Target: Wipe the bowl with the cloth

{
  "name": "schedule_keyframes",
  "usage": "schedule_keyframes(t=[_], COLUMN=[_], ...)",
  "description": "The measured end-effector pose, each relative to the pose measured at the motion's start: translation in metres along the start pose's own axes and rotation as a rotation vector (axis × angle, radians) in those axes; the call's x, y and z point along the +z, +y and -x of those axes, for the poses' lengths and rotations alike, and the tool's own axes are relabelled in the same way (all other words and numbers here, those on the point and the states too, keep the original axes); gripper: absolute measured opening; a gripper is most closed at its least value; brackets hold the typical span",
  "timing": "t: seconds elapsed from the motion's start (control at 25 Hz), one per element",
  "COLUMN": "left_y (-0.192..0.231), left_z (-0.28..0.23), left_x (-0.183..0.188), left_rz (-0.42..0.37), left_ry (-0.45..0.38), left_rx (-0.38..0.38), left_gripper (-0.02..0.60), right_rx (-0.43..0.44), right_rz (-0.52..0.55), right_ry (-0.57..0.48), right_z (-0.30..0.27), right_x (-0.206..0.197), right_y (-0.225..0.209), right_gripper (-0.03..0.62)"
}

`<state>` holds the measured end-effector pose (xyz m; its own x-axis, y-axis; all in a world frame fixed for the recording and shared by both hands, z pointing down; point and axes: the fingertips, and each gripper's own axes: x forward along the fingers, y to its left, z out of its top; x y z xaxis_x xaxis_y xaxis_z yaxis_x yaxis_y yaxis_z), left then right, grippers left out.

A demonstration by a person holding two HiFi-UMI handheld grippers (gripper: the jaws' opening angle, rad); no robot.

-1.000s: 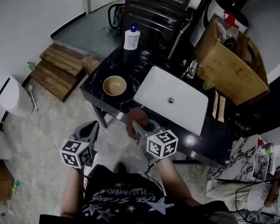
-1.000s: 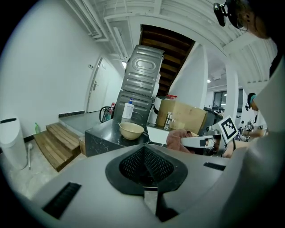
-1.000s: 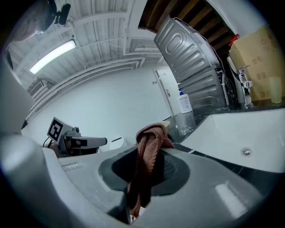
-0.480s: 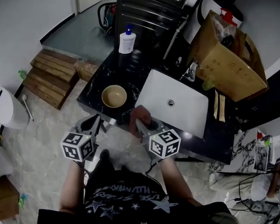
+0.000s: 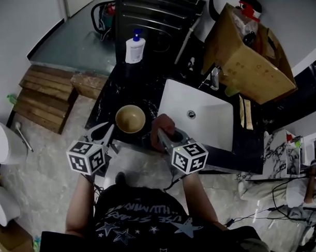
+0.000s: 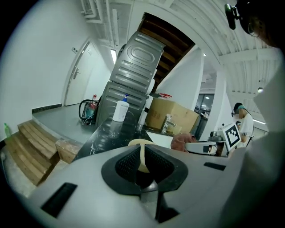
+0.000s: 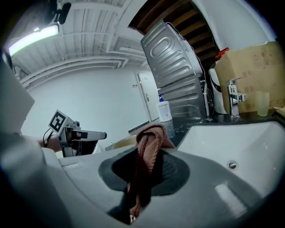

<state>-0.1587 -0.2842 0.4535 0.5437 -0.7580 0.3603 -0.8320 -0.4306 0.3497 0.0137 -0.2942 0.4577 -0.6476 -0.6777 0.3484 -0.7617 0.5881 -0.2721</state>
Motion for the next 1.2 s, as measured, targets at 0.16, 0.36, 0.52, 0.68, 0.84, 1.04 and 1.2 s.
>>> schedule_keyframes(t=[0.16, 0.36, 0.52, 0.68, 0.84, 1.04, 1.2], left_y=[0.010, 0.020, 0.024, 0.029, 0.028, 0.027, 0.026], left_z=[-0.014, -0.033, -0.046, -0.057, -0.063, -0.070, -0.073], left_x=[0.004, 0.001, 0.000, -0.003, -0.009, -0.016, -0.016], left_rz=[0.014, 0.019, 0.041, 0.085, 0.069, 0.046, 0.055], left_ry=[0.040, 0.115, 0.168, 0.230, 0.282, 0.330, 0.348], left_rx=[-0.060, -0.113, -0.144, -0.172, -0.206, -0.226, -0.237], left_gripper=[0.035, 0.089, 0.103, 0.103, 0.103, 0.103, 0.101], right_rx=[-0.054, -0.109, -0.150, -0.175, -0.195, -0.211, -0.218], right_rz=[-0.015, -0.035, -0.054, -0.065, -0.074, -0.081, -0.082], right_ry=[-0.008, -0.009, -0.012, -0.020, -0.028, -0.029, -0.030], right_z=[-0.007, -0.013, -0.013, -0.015, -0.015, -0.016, -0.017], right_x=[0.006, 0.007, 0.005, 0.004, 0.003, 0.002, 0.001], right_y=[-0.006, -0.013, -0.018, -0.020, -0.020, -0.021, -0.020], right_gripper=[0.069, 0.069, 0.069, 0.069, 0.069, 0.069, 0.069])
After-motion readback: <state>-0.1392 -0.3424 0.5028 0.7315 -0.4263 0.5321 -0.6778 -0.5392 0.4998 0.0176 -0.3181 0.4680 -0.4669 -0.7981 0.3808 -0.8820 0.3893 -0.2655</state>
